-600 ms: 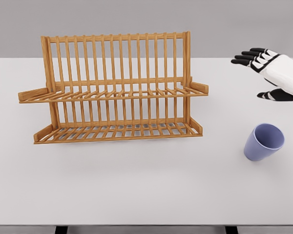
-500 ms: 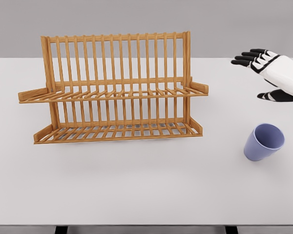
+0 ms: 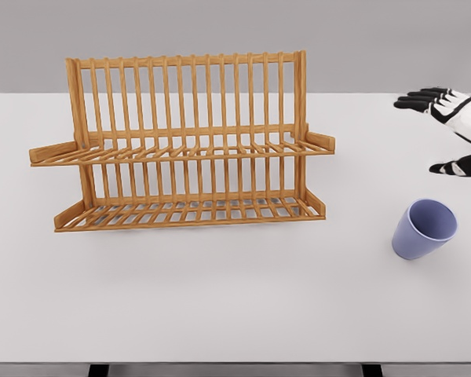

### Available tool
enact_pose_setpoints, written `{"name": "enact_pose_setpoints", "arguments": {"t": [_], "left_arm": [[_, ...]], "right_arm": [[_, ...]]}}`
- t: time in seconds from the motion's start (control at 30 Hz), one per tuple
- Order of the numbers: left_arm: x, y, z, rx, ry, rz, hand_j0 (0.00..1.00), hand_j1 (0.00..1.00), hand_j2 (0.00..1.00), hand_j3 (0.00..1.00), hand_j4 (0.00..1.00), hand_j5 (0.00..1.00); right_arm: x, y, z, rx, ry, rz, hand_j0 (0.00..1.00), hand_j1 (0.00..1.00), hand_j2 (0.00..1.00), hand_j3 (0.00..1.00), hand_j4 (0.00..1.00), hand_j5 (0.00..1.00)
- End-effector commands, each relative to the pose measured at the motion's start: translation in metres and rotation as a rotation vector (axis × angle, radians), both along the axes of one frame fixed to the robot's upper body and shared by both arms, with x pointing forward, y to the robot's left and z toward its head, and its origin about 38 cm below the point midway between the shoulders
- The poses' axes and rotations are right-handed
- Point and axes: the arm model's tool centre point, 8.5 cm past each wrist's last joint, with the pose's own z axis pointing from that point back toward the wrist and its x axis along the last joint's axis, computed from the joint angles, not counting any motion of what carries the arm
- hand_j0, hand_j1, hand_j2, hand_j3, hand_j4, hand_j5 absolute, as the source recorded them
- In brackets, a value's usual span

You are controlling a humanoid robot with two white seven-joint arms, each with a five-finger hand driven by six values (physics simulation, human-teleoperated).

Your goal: Right arm put cup on second shelf

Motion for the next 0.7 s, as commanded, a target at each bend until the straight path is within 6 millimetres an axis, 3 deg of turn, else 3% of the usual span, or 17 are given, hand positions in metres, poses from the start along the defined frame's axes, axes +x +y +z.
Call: {"name": "enact_pose_setpoints", "arguments": {"t": [0.0,0.3,0.37,0.57,0.67], "left_arm": [[0.000,0.000,0.000,0.001,0.000,0.000,1.00,1.00,1.00,1.00,1.00,1.00],[0.000,0.000,0.000,0.001,0.000,0.000,1.00,1.00,1.00,1.00,1.00,1.00],[0.000,0.000,0.000,0.001,0.000,0.000,1.00,1.00,1.00,1.00,1.00,1.00],[0.000,0.000,0.000,0.001,0.000,0.000,1.00,1.00,1.00,1.00,1.00,1.00],[0.000,0.000,0.000,0.001,0.000,0.000,1.00,1.00,1.00,1.00,1.00,1.00]], "right_arm": [[-0.004,-0.007,0.014,0.092,0.022,0.035,1.00,1.00,1.00,1.00,1.00,1.00],[-0.007,-0.013,0.006,0.168,0.075,0.036,1.00,1.00,1.00,1.00,1.00,1.00],[-0.006,-0.018,0.008,0.342,0.144,0.024,1.00,1.00,1.00,1.00,1.00,1.00],[0.000,-0.016,-0.006,0.385,0.242,-0.022,1.00,1.00,1.00,1.00,1.00,1.00],[-0.006,-0.021,-0.012,0.519,0.289,0.001,1.00,1.00,1.00,1.00,1.00,1.00]]}}
